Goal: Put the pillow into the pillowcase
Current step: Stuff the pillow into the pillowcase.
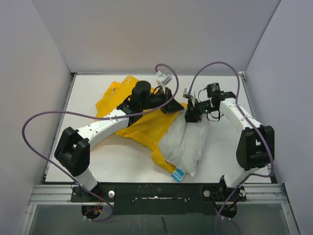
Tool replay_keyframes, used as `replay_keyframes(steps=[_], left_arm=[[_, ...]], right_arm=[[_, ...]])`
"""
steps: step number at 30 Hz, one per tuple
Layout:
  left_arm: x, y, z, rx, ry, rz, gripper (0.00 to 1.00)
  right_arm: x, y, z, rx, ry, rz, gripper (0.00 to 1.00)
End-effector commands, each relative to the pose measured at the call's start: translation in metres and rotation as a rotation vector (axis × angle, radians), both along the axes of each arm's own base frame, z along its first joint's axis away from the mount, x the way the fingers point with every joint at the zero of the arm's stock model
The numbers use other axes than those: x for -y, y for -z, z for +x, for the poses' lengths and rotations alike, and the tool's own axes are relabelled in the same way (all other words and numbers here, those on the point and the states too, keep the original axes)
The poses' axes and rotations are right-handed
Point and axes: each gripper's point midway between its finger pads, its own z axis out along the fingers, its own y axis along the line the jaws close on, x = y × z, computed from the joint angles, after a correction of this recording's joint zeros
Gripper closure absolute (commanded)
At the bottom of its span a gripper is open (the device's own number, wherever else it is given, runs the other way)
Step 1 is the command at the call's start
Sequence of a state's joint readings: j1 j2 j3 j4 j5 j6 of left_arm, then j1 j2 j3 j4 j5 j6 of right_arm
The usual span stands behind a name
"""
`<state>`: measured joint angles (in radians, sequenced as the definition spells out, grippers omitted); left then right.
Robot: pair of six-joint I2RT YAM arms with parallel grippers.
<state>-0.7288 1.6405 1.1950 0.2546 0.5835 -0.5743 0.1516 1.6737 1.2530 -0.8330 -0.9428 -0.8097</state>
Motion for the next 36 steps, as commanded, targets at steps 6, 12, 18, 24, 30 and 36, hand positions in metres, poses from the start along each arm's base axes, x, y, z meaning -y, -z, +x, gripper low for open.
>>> replay_keyframes(steps=[6, 12, 18, 24, 30, 36], left_arm=[[0.023, -0.199, -0.004, 0.351, 0.137, -0.274, 1.00], [0.004, -0.114, -0.014, 0.351, 0.069, -0.215, 1.00], [-0.002, 0.055, -0.046, 0.131, 0.048, -0.048, 1.00], [-0.020, 0.082, -0.077, 0.133, 0.002, 0.024, 0.86], [-0.049, 0.039, -0.079, 0.208, -0.093, 0.081, 0.48], [-0.082, -0.024, -0.048, 0.226, -0.260, 0.202, 0.40]], right_arm=[[0.002, -0.289, 0.058, 0.623, 0.244, 0.409, 1.00], [-0.037, -0.150, 0.015, 0.621, -0.008, 0.259, 1.00], [-0.033, 0.013, -0.058, 0.396, -0.283, 0.061, 1.00], [-0.034, 0.022, -0.068, 0.374, -0.306, 0.073, 0.97], [-0.034, 0.024, -0.071, 0.286, -0.315, 0.105, 0.93], [-0.035, 0.016, -0.071, 0.292, -0.300, 0.134, 0.87]])
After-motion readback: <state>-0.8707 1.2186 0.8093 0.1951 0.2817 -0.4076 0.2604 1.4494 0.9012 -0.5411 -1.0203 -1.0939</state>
